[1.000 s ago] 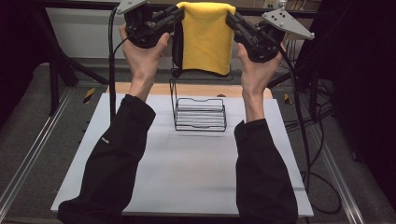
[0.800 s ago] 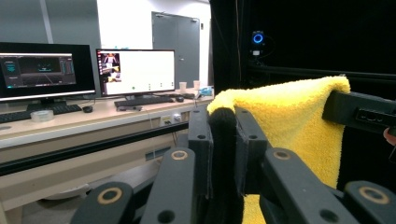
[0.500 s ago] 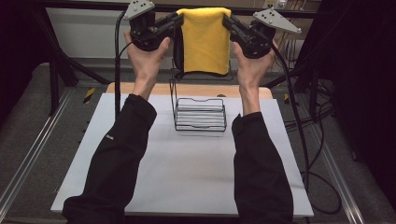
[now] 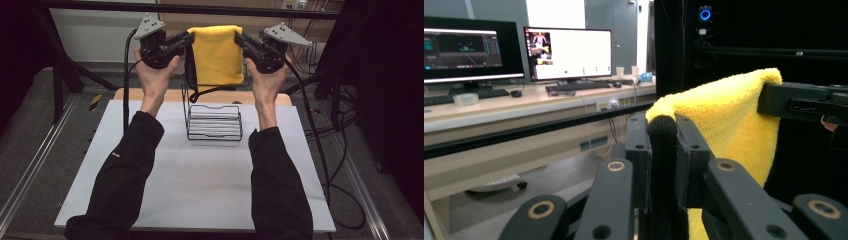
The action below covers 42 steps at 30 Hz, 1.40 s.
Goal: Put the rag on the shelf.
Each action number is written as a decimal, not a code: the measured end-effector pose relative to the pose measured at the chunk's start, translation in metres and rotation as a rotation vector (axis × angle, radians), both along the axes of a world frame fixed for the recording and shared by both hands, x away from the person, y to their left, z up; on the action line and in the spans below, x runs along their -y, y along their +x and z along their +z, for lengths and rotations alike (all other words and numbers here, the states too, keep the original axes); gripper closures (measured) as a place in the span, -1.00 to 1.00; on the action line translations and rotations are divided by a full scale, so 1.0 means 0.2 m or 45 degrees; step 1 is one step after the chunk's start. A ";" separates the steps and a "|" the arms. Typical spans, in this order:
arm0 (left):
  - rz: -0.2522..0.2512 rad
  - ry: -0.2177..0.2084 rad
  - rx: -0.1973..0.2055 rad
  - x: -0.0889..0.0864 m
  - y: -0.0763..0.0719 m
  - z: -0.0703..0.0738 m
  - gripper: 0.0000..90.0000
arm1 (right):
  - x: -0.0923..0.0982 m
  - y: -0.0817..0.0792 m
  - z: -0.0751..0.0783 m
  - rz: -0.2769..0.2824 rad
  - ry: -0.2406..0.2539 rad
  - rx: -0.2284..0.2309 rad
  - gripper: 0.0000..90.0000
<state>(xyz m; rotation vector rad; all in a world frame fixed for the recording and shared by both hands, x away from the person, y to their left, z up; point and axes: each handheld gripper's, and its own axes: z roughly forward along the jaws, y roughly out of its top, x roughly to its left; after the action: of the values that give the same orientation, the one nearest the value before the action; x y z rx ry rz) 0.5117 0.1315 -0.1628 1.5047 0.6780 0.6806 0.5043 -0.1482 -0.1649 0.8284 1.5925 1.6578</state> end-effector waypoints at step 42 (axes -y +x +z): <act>-0.150 0.133 -0.111 -0.02 -0.19 -0.21 0.74 | 0.08 -0.19 -0.24 0.086 -0.139 -0.142 0.83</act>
<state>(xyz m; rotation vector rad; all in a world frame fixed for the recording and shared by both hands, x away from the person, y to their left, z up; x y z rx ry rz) 0.4745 0.1345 -0.2054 1.6649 0.6223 0.5705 0.4672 -0.1632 -0.2129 0.8317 1.7890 1.5791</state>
